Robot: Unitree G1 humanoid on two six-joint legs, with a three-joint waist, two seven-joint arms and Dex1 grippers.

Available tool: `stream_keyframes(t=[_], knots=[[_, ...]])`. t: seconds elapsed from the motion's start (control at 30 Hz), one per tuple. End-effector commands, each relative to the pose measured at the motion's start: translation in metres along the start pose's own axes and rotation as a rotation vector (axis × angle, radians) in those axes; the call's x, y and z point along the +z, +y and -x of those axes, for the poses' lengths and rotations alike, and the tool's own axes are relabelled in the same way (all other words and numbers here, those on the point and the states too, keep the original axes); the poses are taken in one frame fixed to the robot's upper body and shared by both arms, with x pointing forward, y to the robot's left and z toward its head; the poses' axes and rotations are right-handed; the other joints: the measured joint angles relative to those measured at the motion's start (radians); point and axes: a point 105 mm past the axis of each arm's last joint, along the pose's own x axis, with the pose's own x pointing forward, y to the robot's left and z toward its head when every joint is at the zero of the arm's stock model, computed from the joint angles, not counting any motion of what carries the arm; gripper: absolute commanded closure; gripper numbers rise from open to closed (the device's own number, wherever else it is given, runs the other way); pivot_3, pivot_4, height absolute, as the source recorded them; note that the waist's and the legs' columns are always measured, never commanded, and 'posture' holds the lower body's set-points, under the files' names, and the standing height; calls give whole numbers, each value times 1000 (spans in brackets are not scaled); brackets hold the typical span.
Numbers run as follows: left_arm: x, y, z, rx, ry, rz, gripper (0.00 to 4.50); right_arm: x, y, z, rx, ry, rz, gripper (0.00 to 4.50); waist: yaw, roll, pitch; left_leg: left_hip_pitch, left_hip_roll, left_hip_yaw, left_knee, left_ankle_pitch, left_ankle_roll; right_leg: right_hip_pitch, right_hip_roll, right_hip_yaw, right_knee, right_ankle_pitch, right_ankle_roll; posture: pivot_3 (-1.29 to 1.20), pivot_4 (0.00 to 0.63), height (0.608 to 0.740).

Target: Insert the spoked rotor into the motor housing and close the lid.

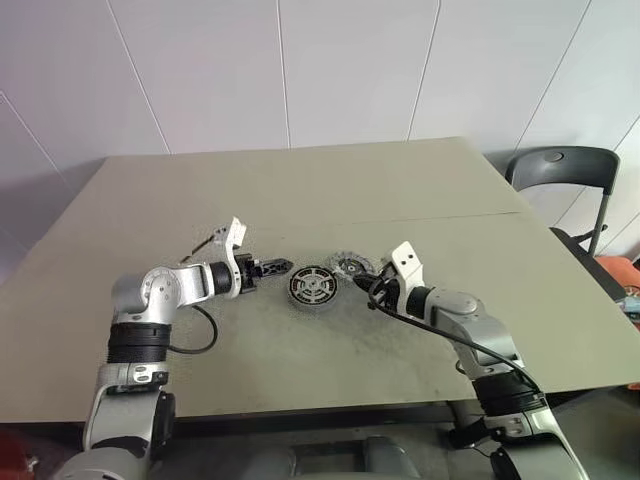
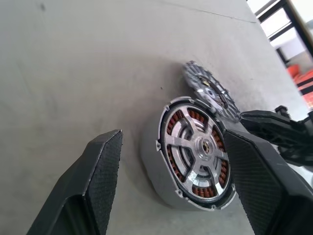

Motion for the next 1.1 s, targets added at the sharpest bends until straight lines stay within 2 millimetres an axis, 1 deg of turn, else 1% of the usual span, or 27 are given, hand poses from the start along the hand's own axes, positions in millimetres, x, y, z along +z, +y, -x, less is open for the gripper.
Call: stream_keyframes(t=[0.03, 0.07, 0.1, 0.17, 0.23, 0.3, 0.4, 0.43, 0.47, 0.63, 0.7, 0.8, 0.83, 0.87, 0.93, 1.0, 1.1], knots=[[40, -14, 1, -35, -257, -124, 982, 15, 2, -3, 6, -46, 35, 4500, 2, 0, 0, 0, 0, 0, 0, 0, 0, 0, 0, 0, 0, 0, 0, 0, 0, 740], [48, -15, 2, -44, -319, -119, 982, 15, 2, -3, 6, -46, 36, 4500, 4, 0, 0, 0, 0, 0, 0, 0, 0, 0, 0, 0, 0, 0, 0, 0, 0, 740], [49, -16, 2, -42, -345, -164, 1167, 15, 2, -4, 6, -46, 36, 4500, 4, -1, 0, -1, 0, 0, 0, 0, 0, 0, 0, 0, 0, 0, 0, 0, 0, 740], [34, -20, -4, -45, -300, -299, 1571, 15, 2, -4, 5, -48, 37, 4500, 0, 0, 0, 0, 0, 0, 0, 0, 0, 0, 0, 0, 0, 0, 0, 0, 0, 740], [24, -30, -9, -93, -296, -341, 2213, 16, 2, -4, 5, -51, 39, 4500, -3, 0, 0, 1, 1, 4, -1, 0, 0, 0, -1, 0, 0, 0, 0, 0, 0, 740], [17, -30, -16, -81, -276, -403, 2909, 17, 3, -5, 5, -53, 40, 4500, 1, 0, 0, 0, 1, 5, -1, 0, 1, -1, -1, 0, -1, 0, 0, 0, 0, 740], [15, -32, -23, -83, -282, -419, 3844, 18, 4, -5, 6, -56, 41, 4500, 4, -1, 0, 0, 1, 5, 0, 0, 1, -1, -1, 0, -1, 0, -1, 0, 0, 740], [14, -35, -27, -93, -277, -415, 4199, 18, 4, -5, 6, -57, 41, 4500, 3, -1, 0, 0, 1, 5, 0, 0, 1, -1, -1, 0, -1, 1, -1, 0, 0, 740], [11, -39, -30, -109, -263, -426, 4458, 18, 4, -5, 5, -57, 42, 4500, 3, -1, 0, 0, 1, 5, 0, 0, 1, -1, -1, 0, -1, 1, -1, 0, 0, 740], [-4, -51, -39, -162, -209, -445, 4458, 18, 4, -5, 2, -57, 42, 4500, 0, -1, 0, 0, 1, 5, 0, 0, 1, -1, -1, 0, 0, 1, 0, 0, 0, 740], [-12, -51, -41, -166, -166, -459, 4458, 17, 4, -5, 1, -57, 42, 4500, 0, 0, 0, 0, 2, 5, 0, 0, 1, -1, -1, 0, 0, 1, 0, 0, 0, 740], [-36, -21, -49, -7, 1, -559, 4458, 17, 4, -5, 0, -57, 42, 4500, 1, 0, 0, 1, 2, 5, 0, 0, 1, -1, 0, 0, 0, 1, 0, 0, 0, 740], [-44, -14, -50, 18, 67, -600, 4458, 17, 4, -5, -1, -57, 42, 4500, 0, 0, 0, 1, 2, 5, 1, 0, 1, 0, 0, 0, 0, 1, 0, 0, 0, 740], [-47, -11, -50, 28, 87, -624, 4458, 17, 4, -5, -2, -57, 43, 4500, 2, -2, 0, 1, 2, 5, 1, 0, 1, 0, 0, 0, 0, 1, 0, 0, 0, 740], [-44, -9, -50, 36, 67, -612, 4458, 17, 3, -6, -4, -58, 44, 4500, 1, 0, -1, 2, 2, 5, 1, 0, 1, 2, 1, 0, 0, 1, 0, 0, 0, 740], [-36, -13, -50, 26, 21, -609, 4458, 17, 3, -6, -5, -59, 44, 4500, 1, 0, -1, 3, 3, 5, 1, 0, 1, 2, 1, 1, 0, 1, 0, 0, 0, 740], [-7, -31, -47, -28, -184, -558, 4458, 18, 2, -7, -6, -63, 45, 4500, 2, 0, -1, 2, 3, 5, 1, 0, 1, 2, 1, 1, 0, 1, 0, 0, 0, 740]])
